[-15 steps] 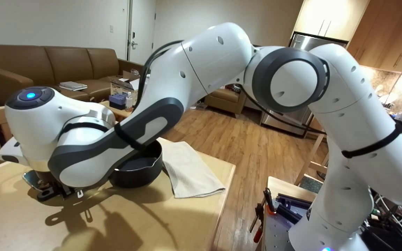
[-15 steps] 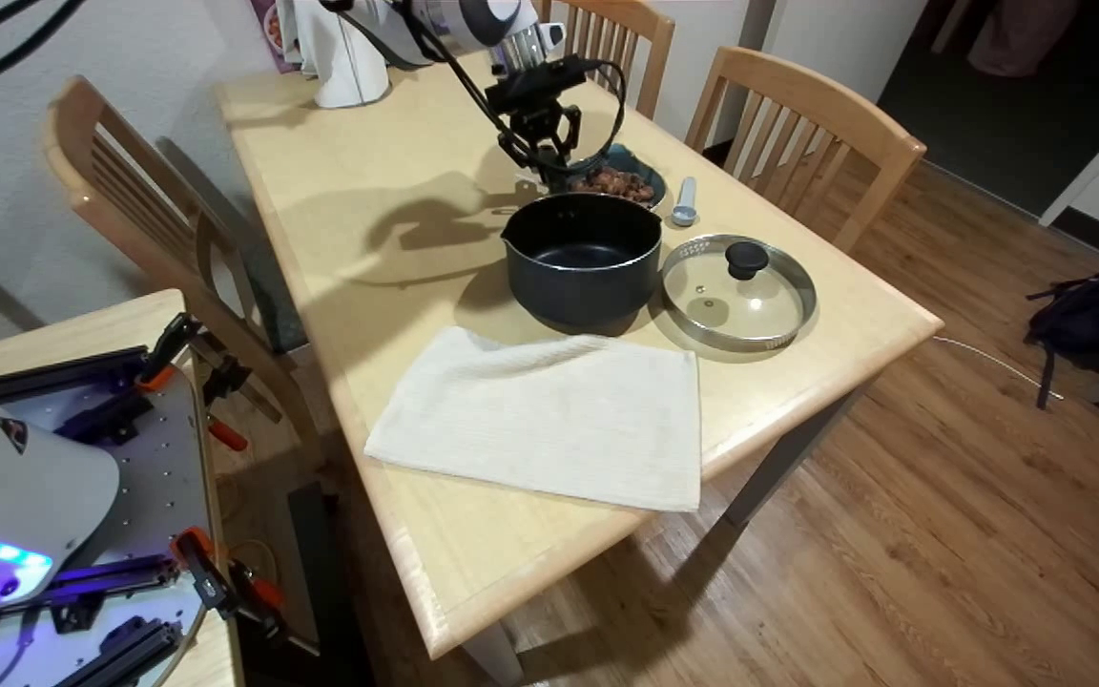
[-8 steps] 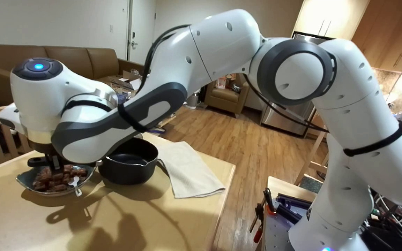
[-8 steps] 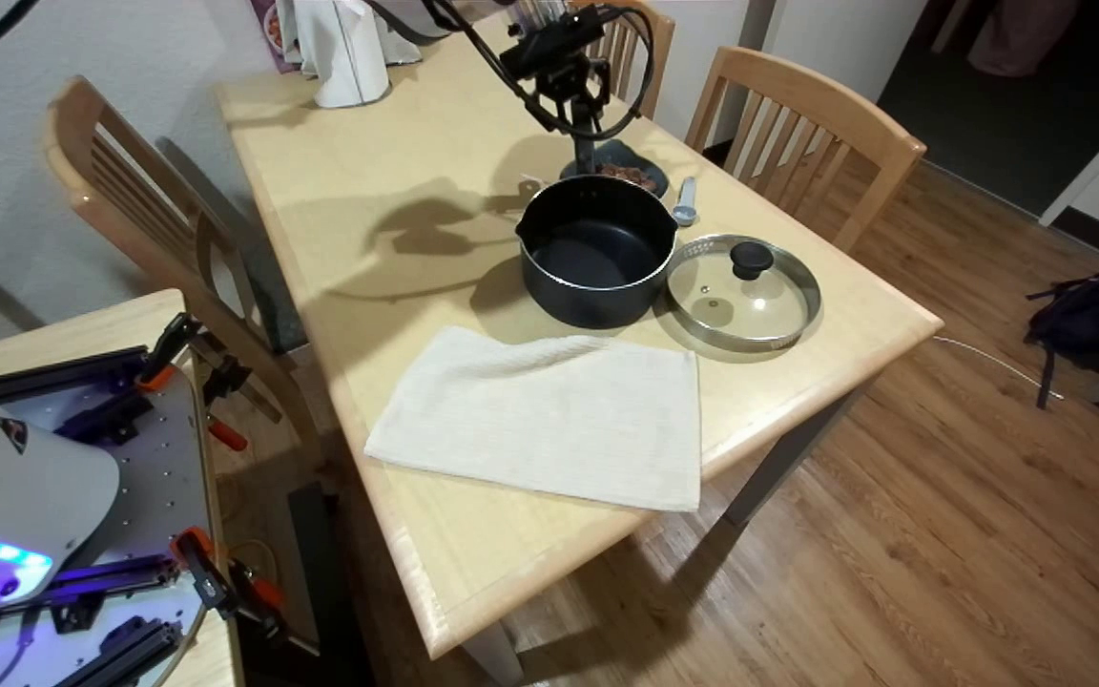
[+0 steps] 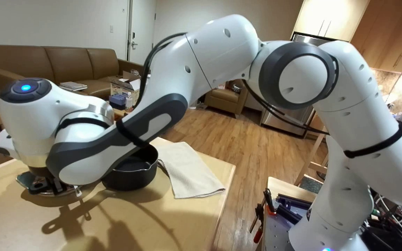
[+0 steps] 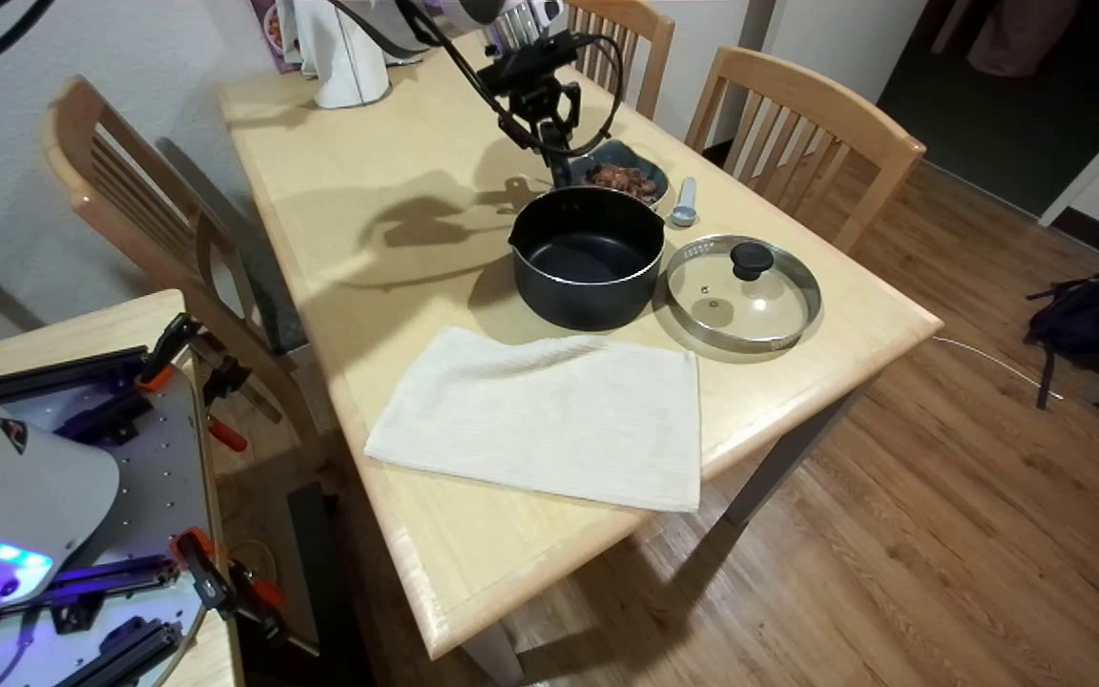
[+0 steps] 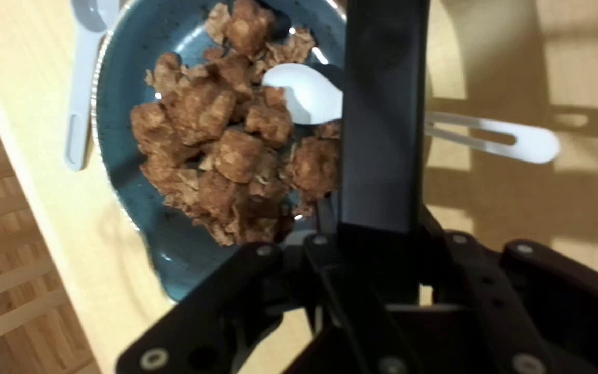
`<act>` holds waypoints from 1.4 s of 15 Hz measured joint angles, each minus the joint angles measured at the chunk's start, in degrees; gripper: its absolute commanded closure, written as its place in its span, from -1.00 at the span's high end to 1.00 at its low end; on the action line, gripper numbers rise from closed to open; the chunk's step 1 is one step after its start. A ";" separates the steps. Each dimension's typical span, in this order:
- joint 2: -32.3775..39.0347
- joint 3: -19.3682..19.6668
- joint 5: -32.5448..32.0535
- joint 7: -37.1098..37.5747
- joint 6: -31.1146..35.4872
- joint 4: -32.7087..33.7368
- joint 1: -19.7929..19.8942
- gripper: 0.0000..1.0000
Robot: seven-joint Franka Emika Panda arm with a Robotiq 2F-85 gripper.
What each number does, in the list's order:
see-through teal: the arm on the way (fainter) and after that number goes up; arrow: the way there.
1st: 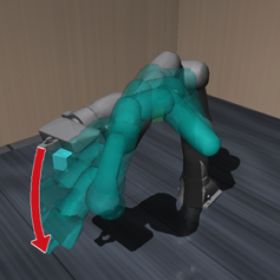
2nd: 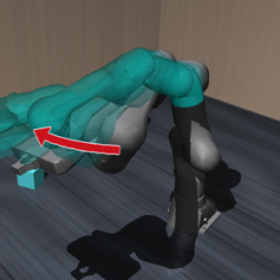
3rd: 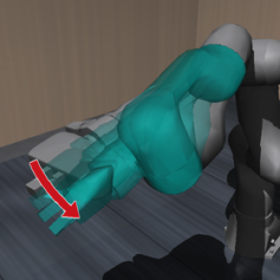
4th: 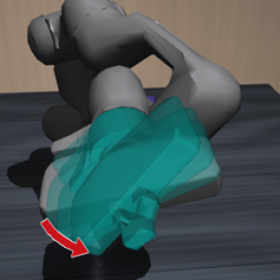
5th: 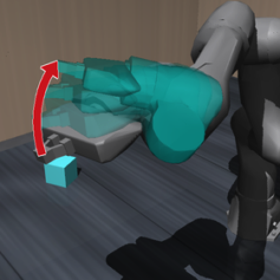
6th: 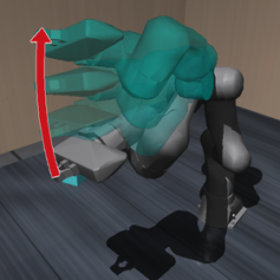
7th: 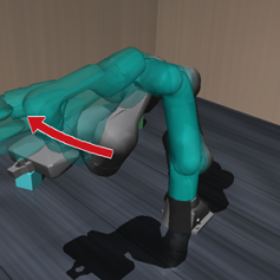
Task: Move the black pot closer to the bowl
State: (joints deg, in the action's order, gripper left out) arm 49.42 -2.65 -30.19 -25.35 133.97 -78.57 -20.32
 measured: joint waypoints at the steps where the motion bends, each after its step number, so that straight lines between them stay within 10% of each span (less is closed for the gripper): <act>1: 0.31 -0.63 0.00 -1.21 -1.12 -0.01 -0.12 -0.77; 15: 0.45 -2.52 -0.61 -3.65 -3.21 -0.80 -4.58 -0.77; 16: 0.45 -2.43 -1.03 -2.71 -2.91 -1.15 -5.00 0.23; 21: 0.52 -2.02 -3.64 4.05 -2.38 -4.24 -7.86 0.74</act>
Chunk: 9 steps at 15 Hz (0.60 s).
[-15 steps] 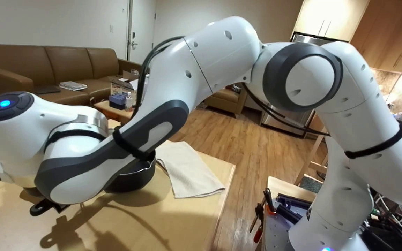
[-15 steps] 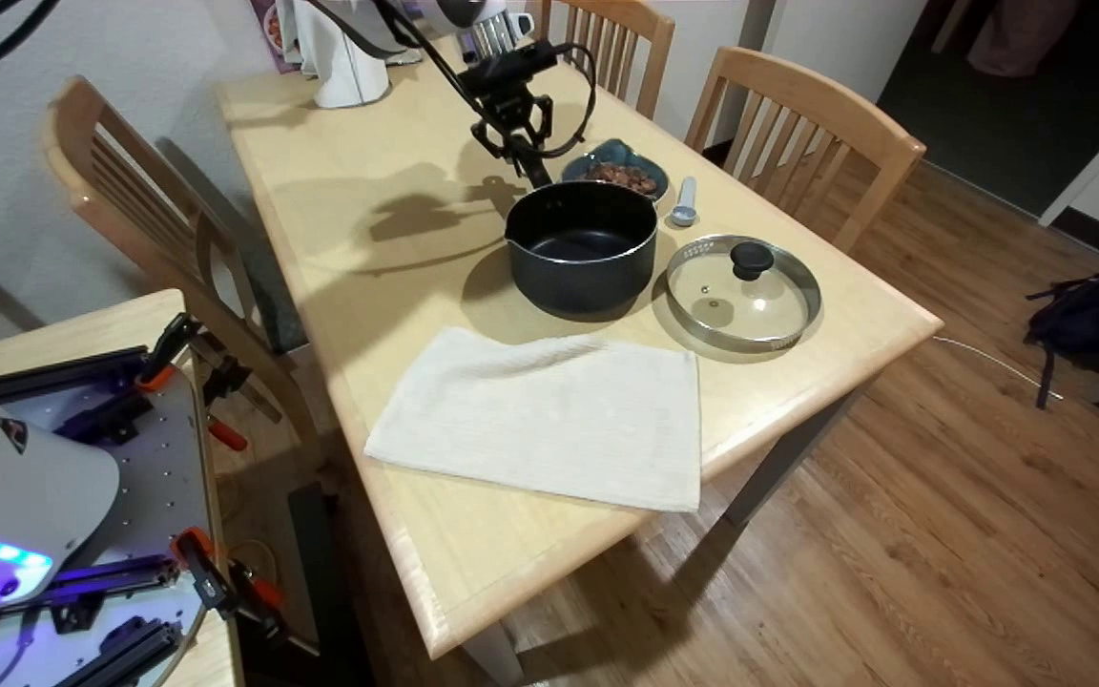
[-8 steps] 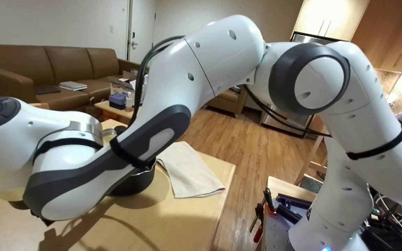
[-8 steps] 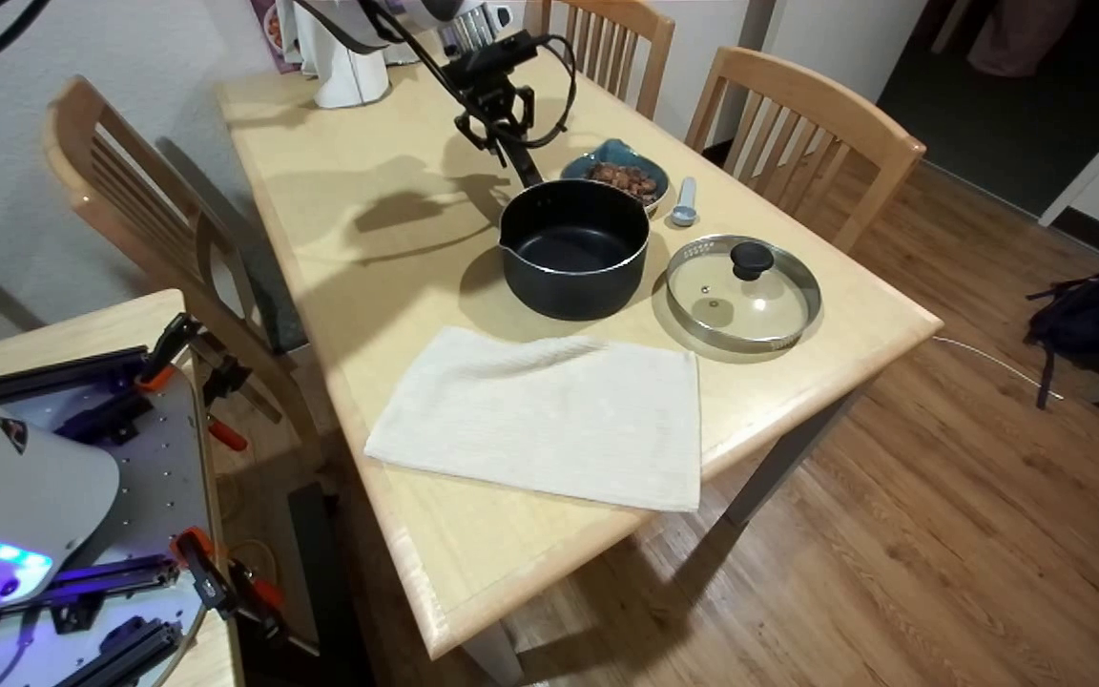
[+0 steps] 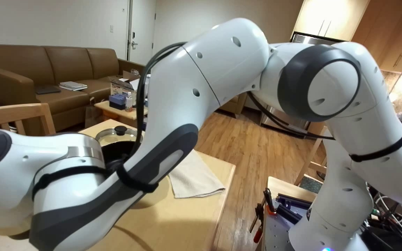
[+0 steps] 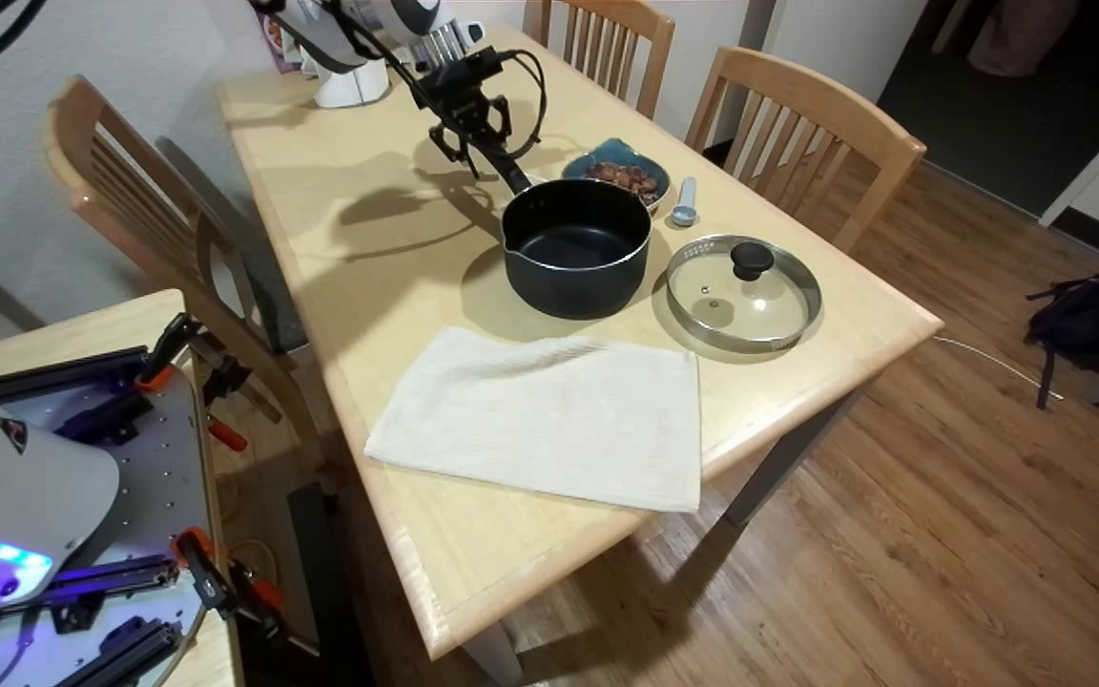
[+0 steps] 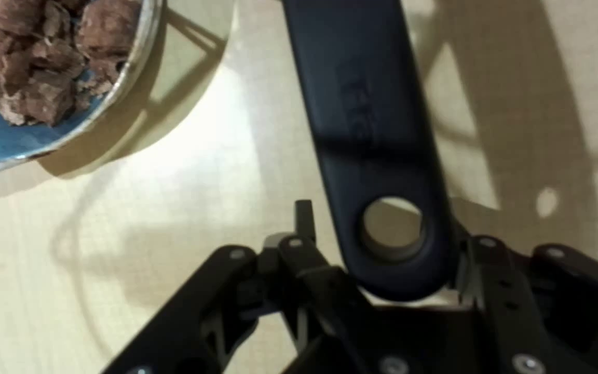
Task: Move the black pot closer to the bowl
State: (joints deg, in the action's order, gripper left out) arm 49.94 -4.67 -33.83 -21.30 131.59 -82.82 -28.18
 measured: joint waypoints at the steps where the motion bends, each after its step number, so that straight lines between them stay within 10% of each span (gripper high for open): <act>1: 0.04 0.00 -0.12 1.10 0.00 -0.64 -0.37 0.88; 9: 0.43 0.23 -0.54 6.61 -1.32 -1.55 -0.78 1.00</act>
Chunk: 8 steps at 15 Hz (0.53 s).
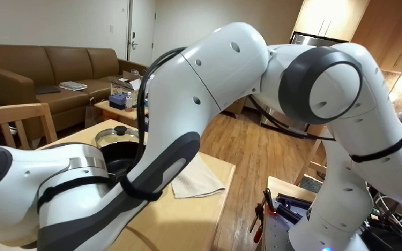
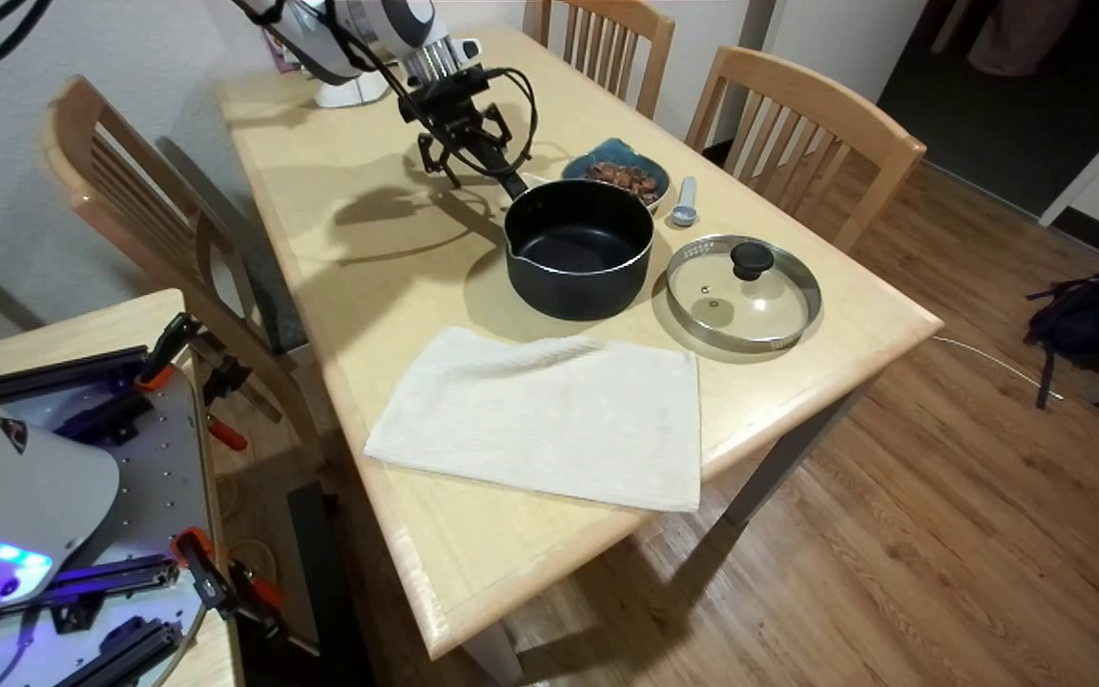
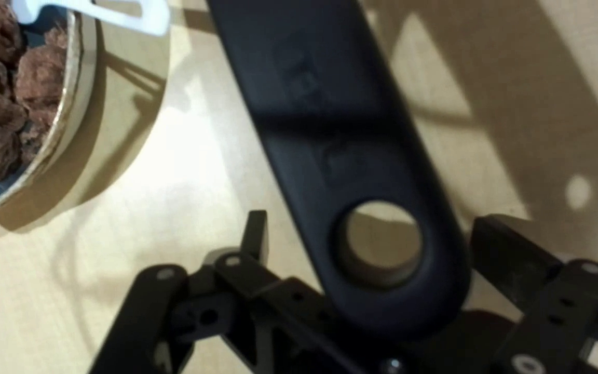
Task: Move the black pot closer to the bowl
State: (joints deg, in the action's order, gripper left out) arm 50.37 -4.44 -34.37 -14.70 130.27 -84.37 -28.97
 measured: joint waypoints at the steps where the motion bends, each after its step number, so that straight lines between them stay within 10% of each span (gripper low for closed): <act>1: 0.03 0.03 -0.03 0.47 -0.01 0.06 -0.14 1.00; 8: -1.35 0.86 -7.96 8.36 -0.04 2.72 -7.77 1.00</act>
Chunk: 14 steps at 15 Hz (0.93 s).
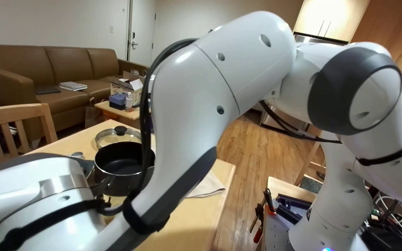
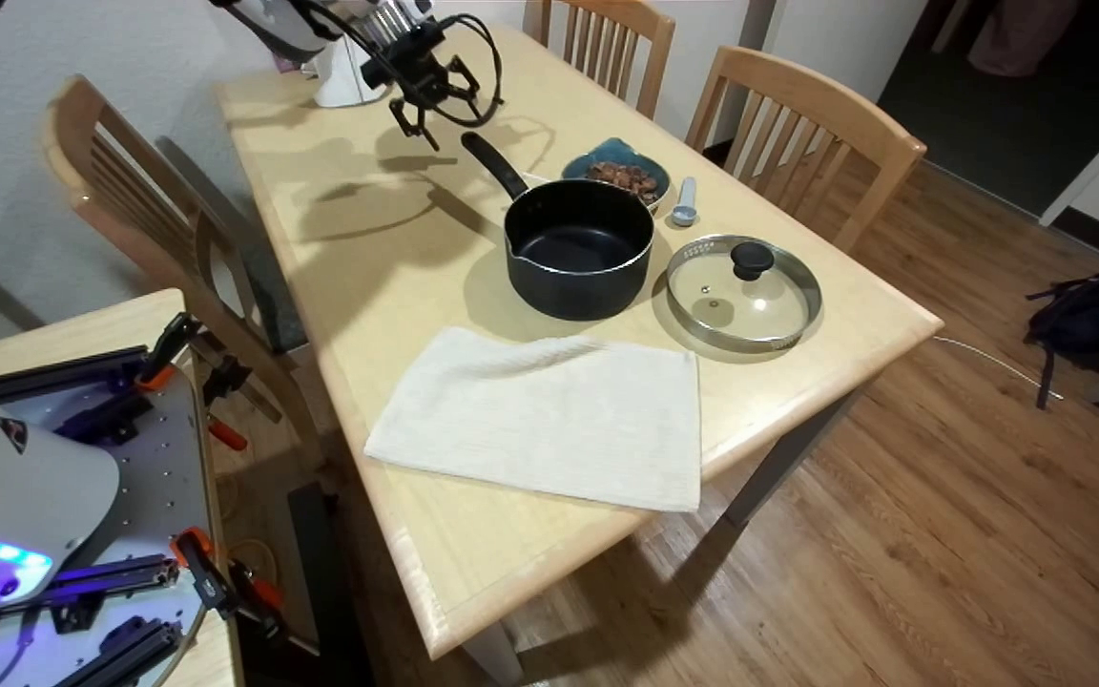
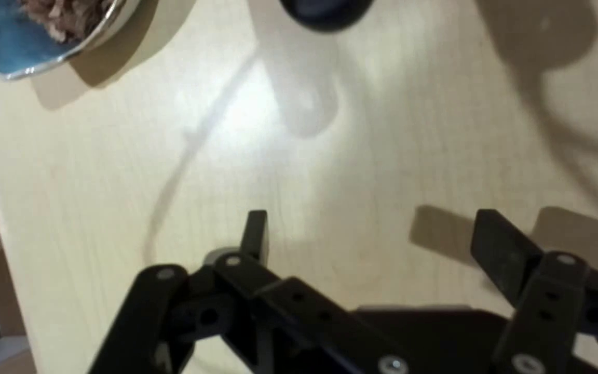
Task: Move the black pot closer to the bowl
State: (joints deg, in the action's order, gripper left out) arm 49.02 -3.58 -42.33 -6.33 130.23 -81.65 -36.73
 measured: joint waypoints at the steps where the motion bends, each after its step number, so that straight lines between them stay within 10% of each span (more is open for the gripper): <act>1: -0.58 0.00 -1.39 0.96 -0.01 0.02 -1.48 1.00; 6: -5.63 1.12 -5.44 9.62 -3.96 1.05 -6.29 1.00; 14: -11.55 4.23 -5.45 14.10 -12.73 1.86 -1.92 1.00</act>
State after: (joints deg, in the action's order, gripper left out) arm 37.47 0.66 -47.78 7.76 117.50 -79.79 -38.65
